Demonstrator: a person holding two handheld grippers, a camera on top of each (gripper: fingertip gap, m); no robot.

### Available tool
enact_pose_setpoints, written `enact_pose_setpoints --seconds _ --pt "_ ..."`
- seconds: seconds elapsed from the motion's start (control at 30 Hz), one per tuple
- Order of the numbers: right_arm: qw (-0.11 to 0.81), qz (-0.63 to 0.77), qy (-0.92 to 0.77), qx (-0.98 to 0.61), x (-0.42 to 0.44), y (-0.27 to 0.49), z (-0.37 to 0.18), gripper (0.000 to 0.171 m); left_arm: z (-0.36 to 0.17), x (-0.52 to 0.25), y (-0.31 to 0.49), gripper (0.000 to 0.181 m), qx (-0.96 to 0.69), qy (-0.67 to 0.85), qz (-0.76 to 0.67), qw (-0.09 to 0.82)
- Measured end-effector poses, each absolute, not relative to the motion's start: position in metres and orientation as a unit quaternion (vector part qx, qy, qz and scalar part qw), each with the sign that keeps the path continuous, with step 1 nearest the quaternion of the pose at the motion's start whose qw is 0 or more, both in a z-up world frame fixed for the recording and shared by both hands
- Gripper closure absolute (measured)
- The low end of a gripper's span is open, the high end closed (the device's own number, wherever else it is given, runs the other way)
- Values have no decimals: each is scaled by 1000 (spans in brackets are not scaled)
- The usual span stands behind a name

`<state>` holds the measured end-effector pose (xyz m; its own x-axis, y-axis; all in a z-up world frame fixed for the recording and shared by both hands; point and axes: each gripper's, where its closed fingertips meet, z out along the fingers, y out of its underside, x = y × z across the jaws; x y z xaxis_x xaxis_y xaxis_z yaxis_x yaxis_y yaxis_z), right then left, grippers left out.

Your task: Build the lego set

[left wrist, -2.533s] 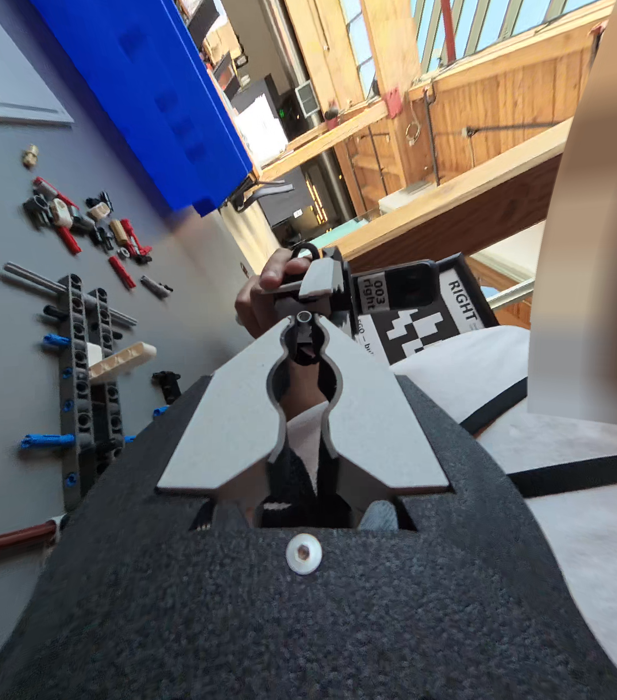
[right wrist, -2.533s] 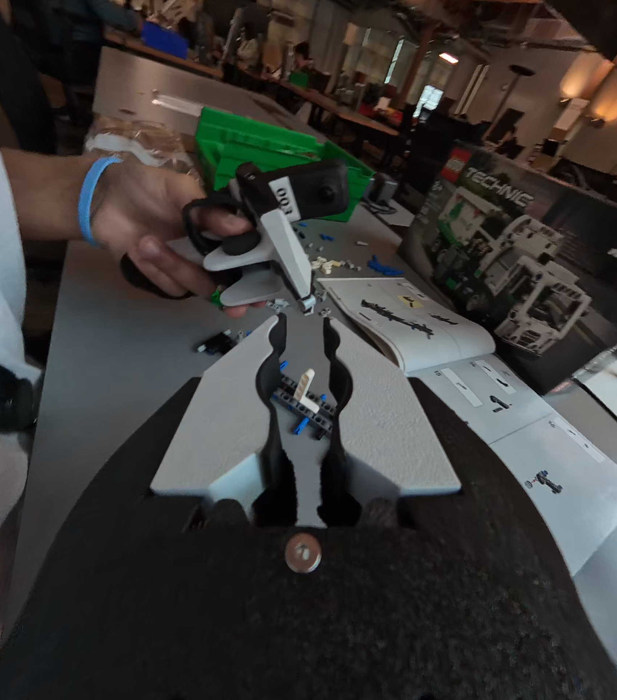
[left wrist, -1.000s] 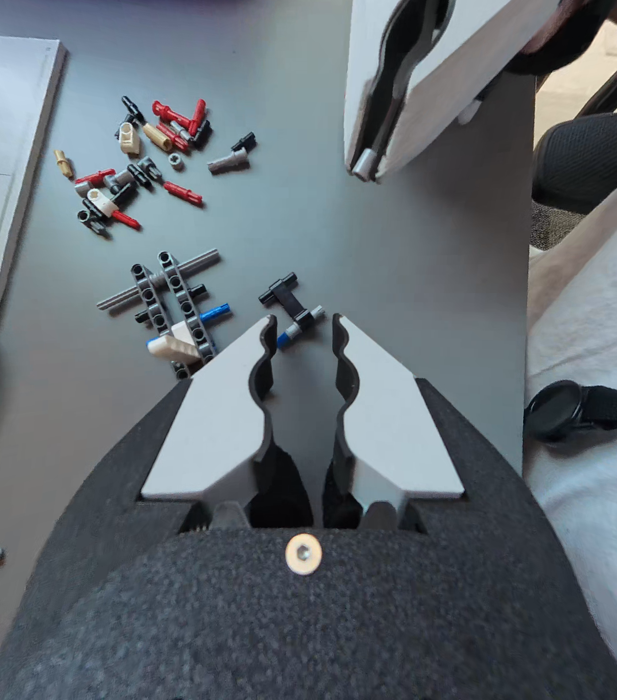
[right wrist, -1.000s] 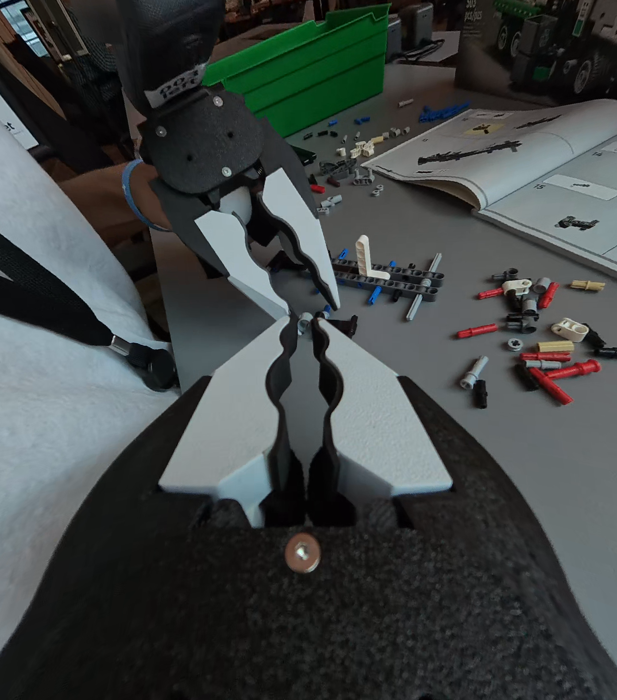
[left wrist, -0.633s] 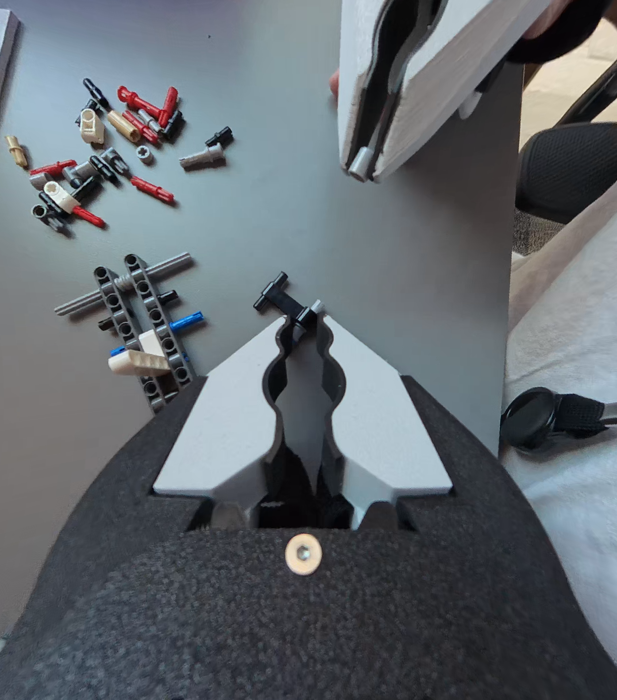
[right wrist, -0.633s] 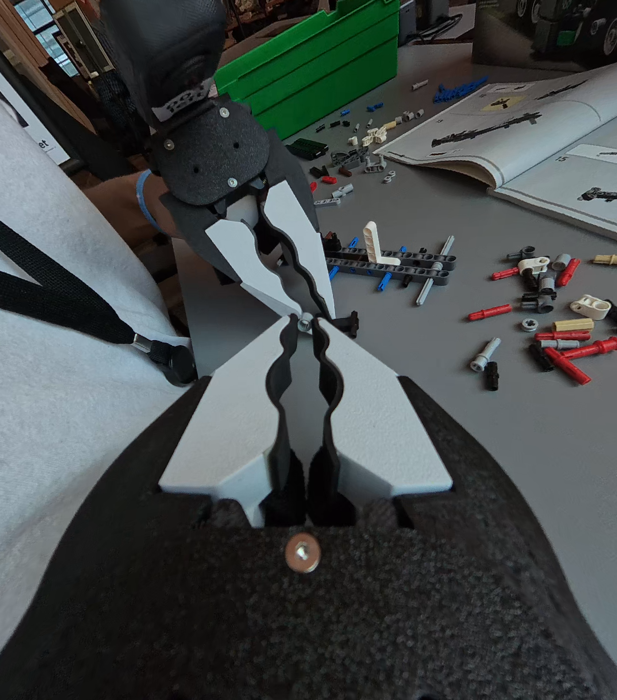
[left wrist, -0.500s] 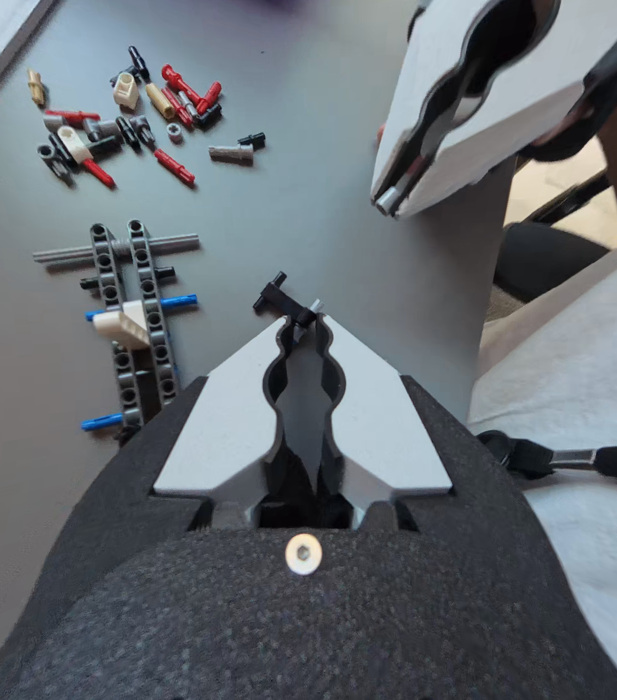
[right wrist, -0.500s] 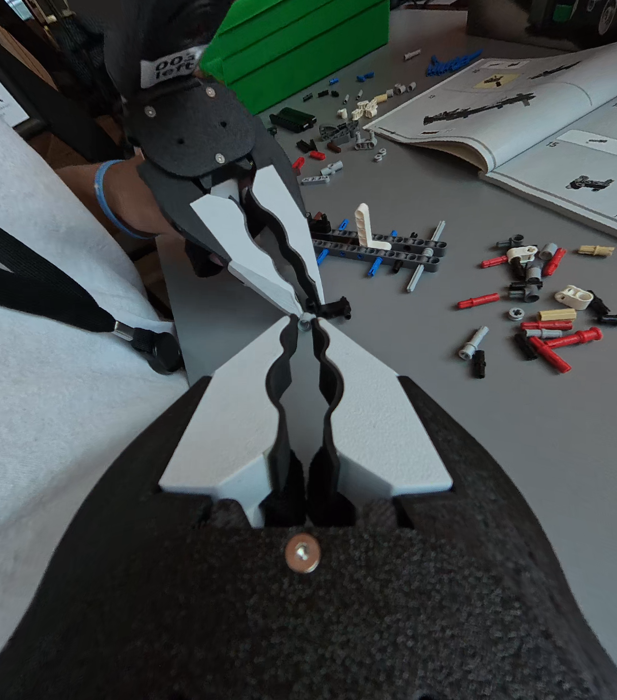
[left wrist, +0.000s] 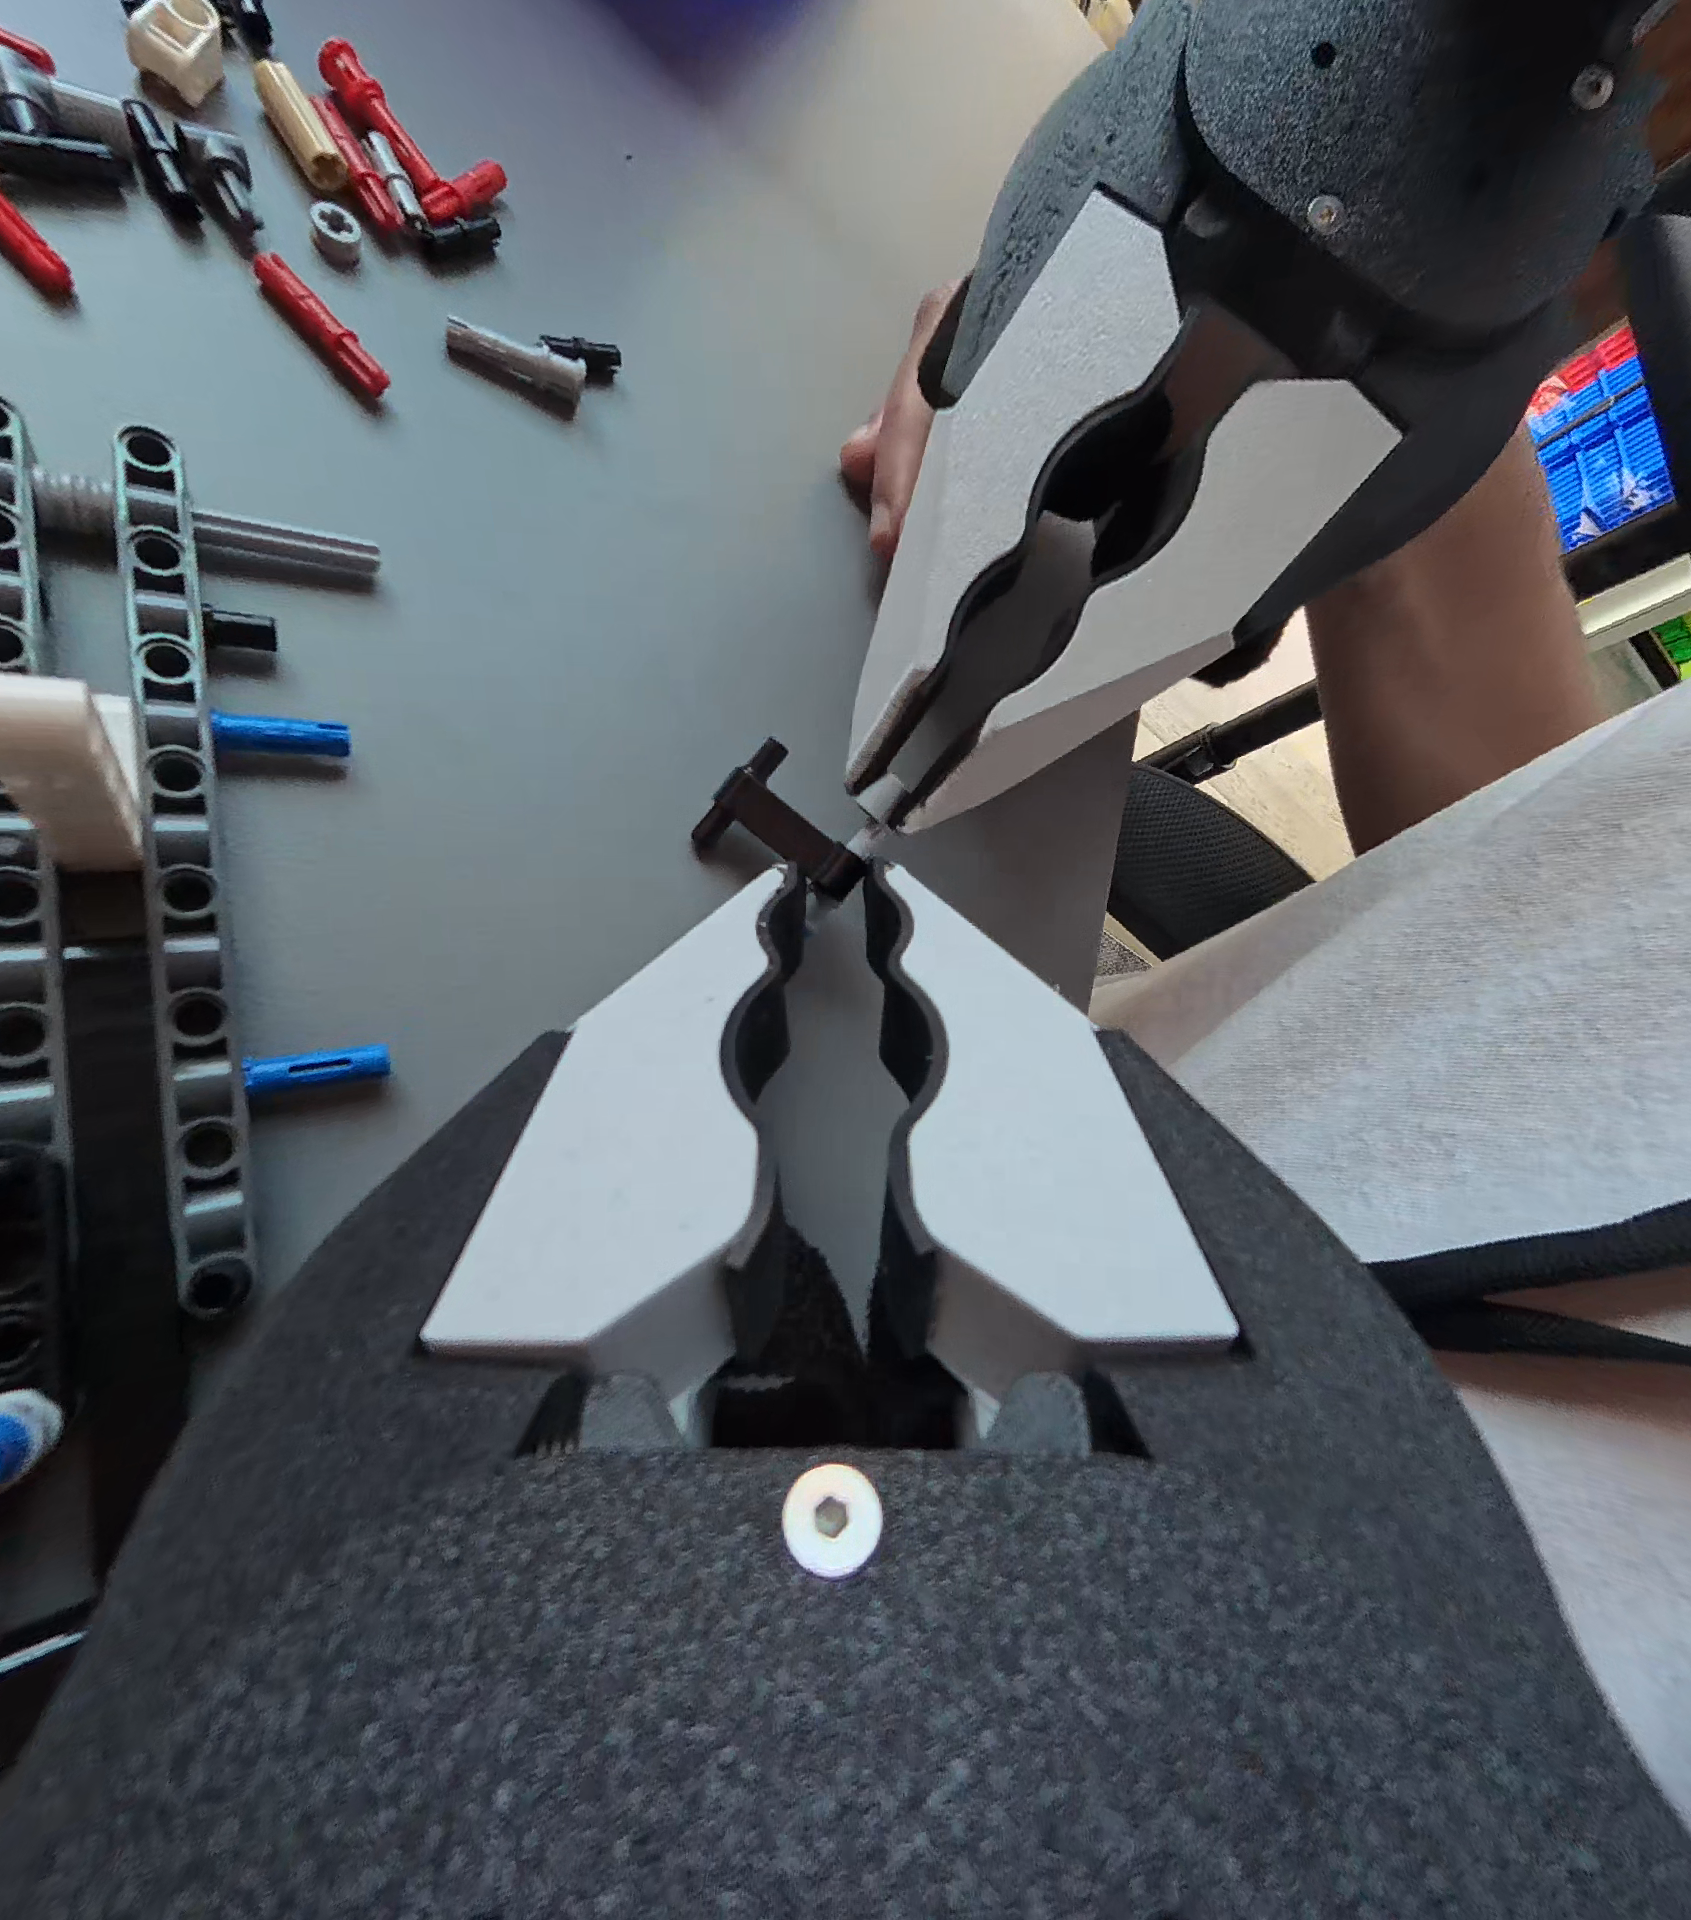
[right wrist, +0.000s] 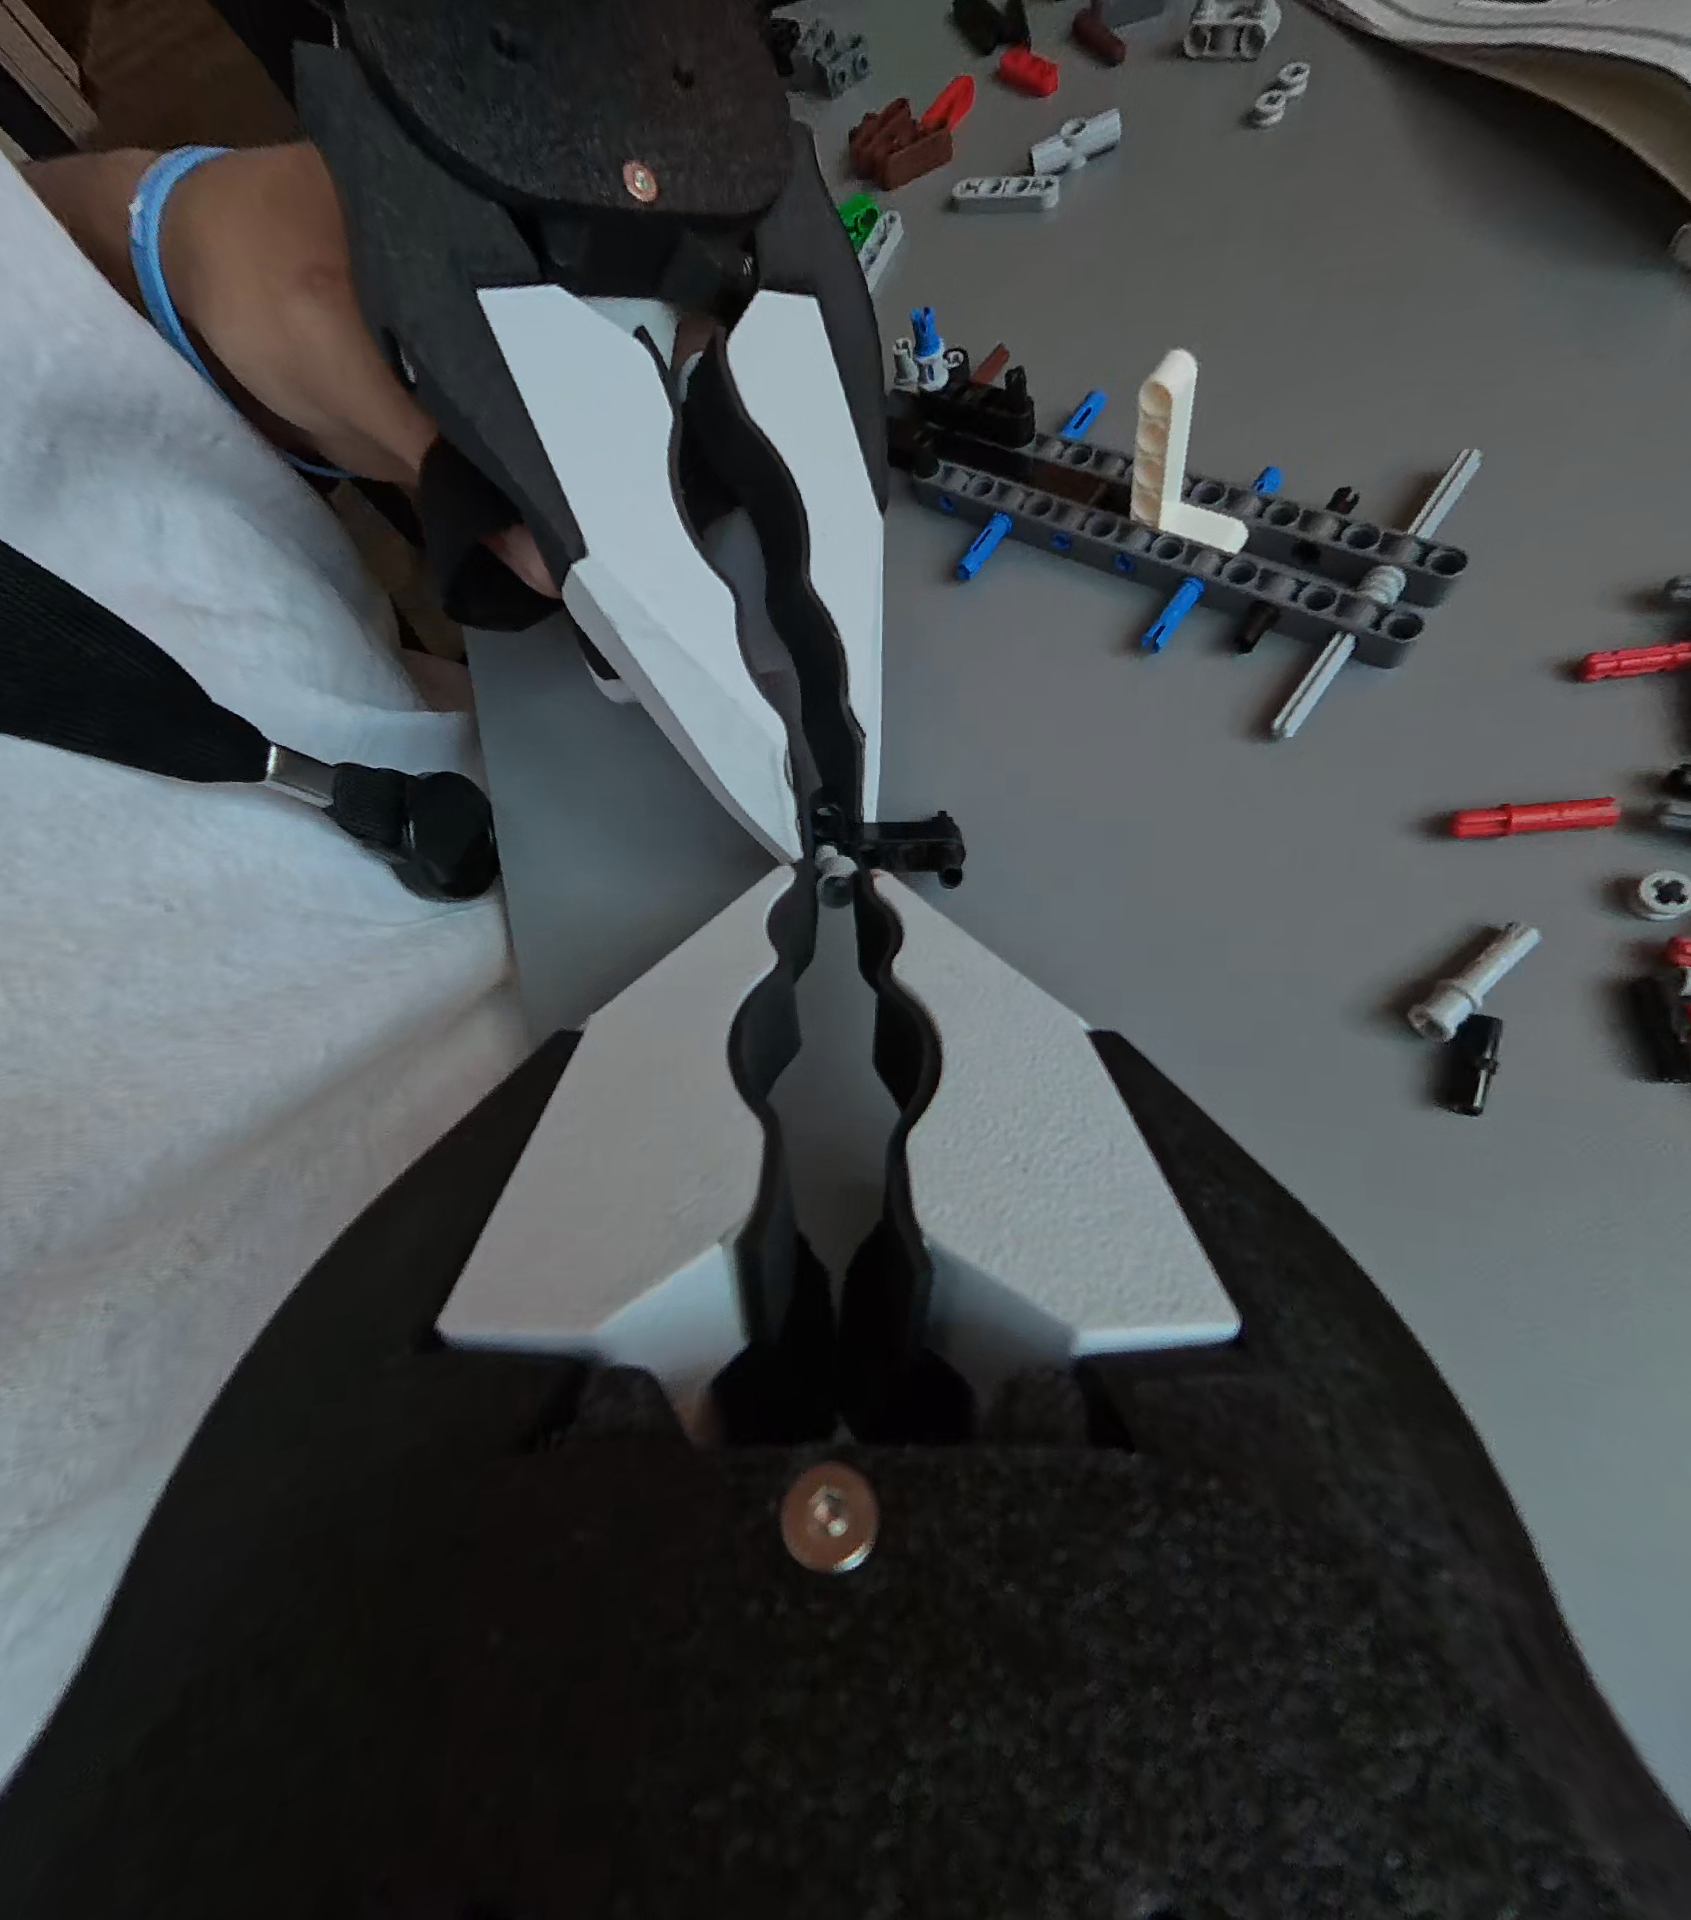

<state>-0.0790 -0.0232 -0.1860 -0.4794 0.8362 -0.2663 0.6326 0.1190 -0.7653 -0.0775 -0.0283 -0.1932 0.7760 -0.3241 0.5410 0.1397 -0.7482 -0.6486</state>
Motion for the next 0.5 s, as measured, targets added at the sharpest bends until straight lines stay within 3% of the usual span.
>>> enact_pose_setpoints --seconds 0.03,0.5 --pt "114 437 -743 -494 -79 -23 -186 167 -193 -78 -28 171 -874 51 -334 350" --pt "85 450 -743 -488 -78 -27 -186 168 -192 -78 -29 172 -869 52 -355 341"
